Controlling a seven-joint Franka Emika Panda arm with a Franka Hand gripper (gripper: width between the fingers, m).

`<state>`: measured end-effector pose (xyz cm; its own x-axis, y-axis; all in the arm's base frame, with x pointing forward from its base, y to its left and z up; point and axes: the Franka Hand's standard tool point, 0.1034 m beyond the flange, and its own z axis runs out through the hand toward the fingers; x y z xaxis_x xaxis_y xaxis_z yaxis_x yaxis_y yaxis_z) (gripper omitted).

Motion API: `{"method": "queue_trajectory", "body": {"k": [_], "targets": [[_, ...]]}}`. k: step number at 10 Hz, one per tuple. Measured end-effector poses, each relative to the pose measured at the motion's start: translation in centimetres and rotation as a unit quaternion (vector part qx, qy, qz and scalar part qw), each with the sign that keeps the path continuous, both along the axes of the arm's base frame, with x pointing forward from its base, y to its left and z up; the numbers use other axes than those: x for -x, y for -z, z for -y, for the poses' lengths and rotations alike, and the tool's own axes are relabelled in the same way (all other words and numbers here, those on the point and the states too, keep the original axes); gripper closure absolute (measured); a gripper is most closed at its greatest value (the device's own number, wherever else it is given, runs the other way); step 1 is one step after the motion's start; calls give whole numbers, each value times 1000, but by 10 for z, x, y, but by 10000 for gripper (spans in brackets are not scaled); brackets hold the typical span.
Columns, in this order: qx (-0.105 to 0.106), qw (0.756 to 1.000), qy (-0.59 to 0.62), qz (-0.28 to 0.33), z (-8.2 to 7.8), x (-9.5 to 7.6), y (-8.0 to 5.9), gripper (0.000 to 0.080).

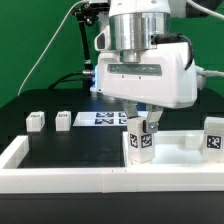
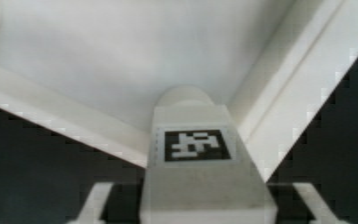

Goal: Assemble square table

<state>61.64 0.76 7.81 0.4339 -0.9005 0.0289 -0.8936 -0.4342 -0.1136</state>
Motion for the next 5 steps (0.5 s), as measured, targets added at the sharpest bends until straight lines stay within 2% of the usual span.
{"method": "queue_trajectory", "body": {"k": [1,2,3,4,5], "targets": [[-2,1000,9,0,0,0,0,508],[-1,1000,-1,0,0,0,0,420],[1,1000,-18,0,-1,0,0,420],[5,999,-50,-1,-3,0,0,227],[13,994,-111,1,-4,-1,-1,227]]}}
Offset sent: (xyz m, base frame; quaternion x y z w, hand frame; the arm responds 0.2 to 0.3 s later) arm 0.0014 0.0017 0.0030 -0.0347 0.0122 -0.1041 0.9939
